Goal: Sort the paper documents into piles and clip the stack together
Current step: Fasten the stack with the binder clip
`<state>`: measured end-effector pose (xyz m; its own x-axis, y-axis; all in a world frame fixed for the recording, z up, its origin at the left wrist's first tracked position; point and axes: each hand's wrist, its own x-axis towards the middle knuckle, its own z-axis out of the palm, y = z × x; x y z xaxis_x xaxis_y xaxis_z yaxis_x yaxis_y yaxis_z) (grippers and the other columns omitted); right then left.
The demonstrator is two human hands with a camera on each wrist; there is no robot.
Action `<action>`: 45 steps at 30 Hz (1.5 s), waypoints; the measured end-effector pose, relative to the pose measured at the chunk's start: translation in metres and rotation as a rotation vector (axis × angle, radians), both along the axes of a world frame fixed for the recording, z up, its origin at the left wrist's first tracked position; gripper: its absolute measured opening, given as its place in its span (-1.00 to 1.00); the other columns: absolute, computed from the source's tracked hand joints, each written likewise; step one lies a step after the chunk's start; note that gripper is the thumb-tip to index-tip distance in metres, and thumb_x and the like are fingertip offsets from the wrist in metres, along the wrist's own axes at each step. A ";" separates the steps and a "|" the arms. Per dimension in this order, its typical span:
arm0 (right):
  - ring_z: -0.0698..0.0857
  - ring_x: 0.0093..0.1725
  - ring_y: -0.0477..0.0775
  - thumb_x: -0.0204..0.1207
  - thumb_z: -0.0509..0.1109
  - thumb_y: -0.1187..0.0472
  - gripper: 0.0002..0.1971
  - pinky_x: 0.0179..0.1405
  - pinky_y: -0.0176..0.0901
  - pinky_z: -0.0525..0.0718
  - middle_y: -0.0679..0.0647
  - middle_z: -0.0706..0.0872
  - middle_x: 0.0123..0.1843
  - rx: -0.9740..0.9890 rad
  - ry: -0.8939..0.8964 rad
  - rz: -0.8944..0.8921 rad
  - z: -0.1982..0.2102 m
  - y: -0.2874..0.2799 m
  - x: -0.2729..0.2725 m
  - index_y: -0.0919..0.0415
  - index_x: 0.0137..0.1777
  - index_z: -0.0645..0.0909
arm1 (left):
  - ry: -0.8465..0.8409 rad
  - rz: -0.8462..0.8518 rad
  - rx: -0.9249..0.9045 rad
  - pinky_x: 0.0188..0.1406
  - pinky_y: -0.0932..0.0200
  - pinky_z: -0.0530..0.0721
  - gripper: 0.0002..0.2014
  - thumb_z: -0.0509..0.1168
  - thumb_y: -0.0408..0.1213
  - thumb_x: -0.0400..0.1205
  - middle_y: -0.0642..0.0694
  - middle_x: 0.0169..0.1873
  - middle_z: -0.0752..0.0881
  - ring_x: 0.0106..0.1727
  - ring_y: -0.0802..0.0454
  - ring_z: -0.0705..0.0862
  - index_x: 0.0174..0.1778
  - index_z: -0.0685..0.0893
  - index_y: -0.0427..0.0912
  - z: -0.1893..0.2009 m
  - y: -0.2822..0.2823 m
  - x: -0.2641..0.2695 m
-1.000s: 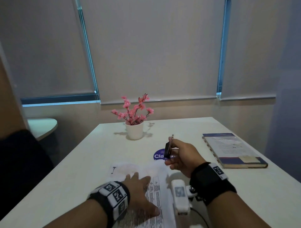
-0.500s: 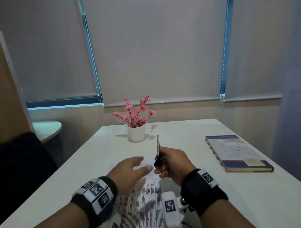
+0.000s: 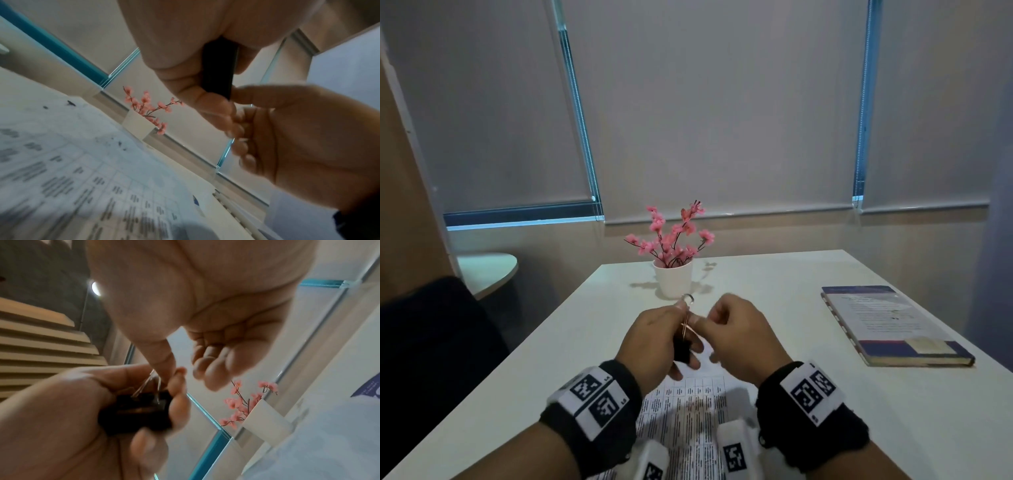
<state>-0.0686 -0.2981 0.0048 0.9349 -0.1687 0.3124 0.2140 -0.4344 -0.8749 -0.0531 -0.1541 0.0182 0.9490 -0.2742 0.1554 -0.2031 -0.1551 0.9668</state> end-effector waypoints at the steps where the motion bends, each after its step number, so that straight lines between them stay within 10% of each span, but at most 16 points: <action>1: 0.76 -0.31 0.13 0.48 0.47 -0.02 -0.75 -0.38 -0.05 0.69 0.05 0.72 -0.31 0.068 -0.059 0.038 0.000 -0.001 0.001 0.09 -0.21 0.50 | 0.003 -0.016 0.033 -0.60 0.20 0.45 -0.54 0.02 -0.18 0.86 -0.31 -0.39 0.74 -0.42 -0.22 0.69 -0.08 0.70 -0.41 0.002 0.001 -0.001; 13: 0.71 -0.39 0.04 0.51 0.50 0.24 -0.83 -0.53 -0.09 0.66 0.11 0.65 -0.25 0.169 -0.154 0.176 -0.001 -0.006 0.004 0.06 -0.13 0.52 | -0.033 -0.012 0.168 -0.68 0.36 0.46 -0.61 0.02 -0.38 0.81 -0.44 -0.35 0.70 -0.41 -0.17 0.64 -0.25 0.64 -0.39 0.010 -0.002 -0.002; 21: 0.61 -0.47 -0.03 0.38 0.52 0.29 -0.70 -0.54 -0.13 0.64 -0.10 0.58 -0.46 -0.056 -0.110 0.274 0.003 -0.001 -0.007 0.04 -0.42 0.47 | 0.101 0.146 0.132 -0.47 0.19 0.46 -0.69 0.06 -0.31 0.78 -0.07 -0.55 0.73 -0.52 0.01 0.68 -0.17 0.63 -0.30 0.018 0.004 0.009; 26: 0.57 -0.35 -0.13 0.35 0.41 0.20 -0.72 -0.36 -0.27 0.49 -0.10 0.65 -0.22 -0.347 -0.137 0.266 0.001 0.020 -0.015 -0.09 -0.08 0.39 | 0.129 0.189 0.064 -0.35 0.08 0.53 -0.63 0.11 -0.36 0.72 -0.07 -0.63 0.57 -0.45 -0.08 0.53 -0.43 0.55 -0.24 0.025 -0.005 0.005; 31: 0.56 -0.22 -0.03 0.51 0.36 0.18 -0.78 -0.37 -0.36 0.36 -0.01 0.75 -0.13 -0.452 -0.308 0.097 -0.001 0.024 -0.014 0.08 0.15 0.57 | 0.197 0.190 -0.085 -0.39 0.13 0.58 -0.72 0.16 -0.33 0.75 -0.18 -0.44 0.61 -0.42 -0.09 0.59 -0.20 0.69 -0.32 0.020 -0.011 0.004; 36: 0.75 -0.38 0.06 0.59 0.38 0.12 -0.88 -0.27 0.07 0.75 0.03 0.76 -0.34 -0.084 -0.225 0.019 0.001 0.016 -0.006 0.03 -0.18 0.65 | 0.172 0.135 -0.257 -0.15 0.05 0.72 -0.76 0.24 -0.17 0.79 -0.22 -0.17 0.78 -0.18 -0.09 0.71 -0.02 0.69 -0.26 0.021 -0.002 0.008; 45: 0.62 -0.61 0.10 0.64 0.38 0.19 -0.74 -0.62 -0.14 0.56 0.09 0.57 -0.56 0.413 -0.036 0.049 0.002 0.005 -0.002 0.33 -0.25 0.57 | -0.325 0.179 0.022 -0.32 0.34 0.69 -0.71 0.33 -0.45 0.70 0.09 -0.33 0.85 -0.36 0.18 0.79 -0.13 0.80 0.06 0.005 -0.001 0.004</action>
<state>-0.0708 -0.2936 0.0070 0.9346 -0.2421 0.2608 0.2596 -0.0372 -0.9650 -0.0494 -0.1553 0.0235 0.8845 -0.1149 0.4522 -0.4665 -0.2364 0.8524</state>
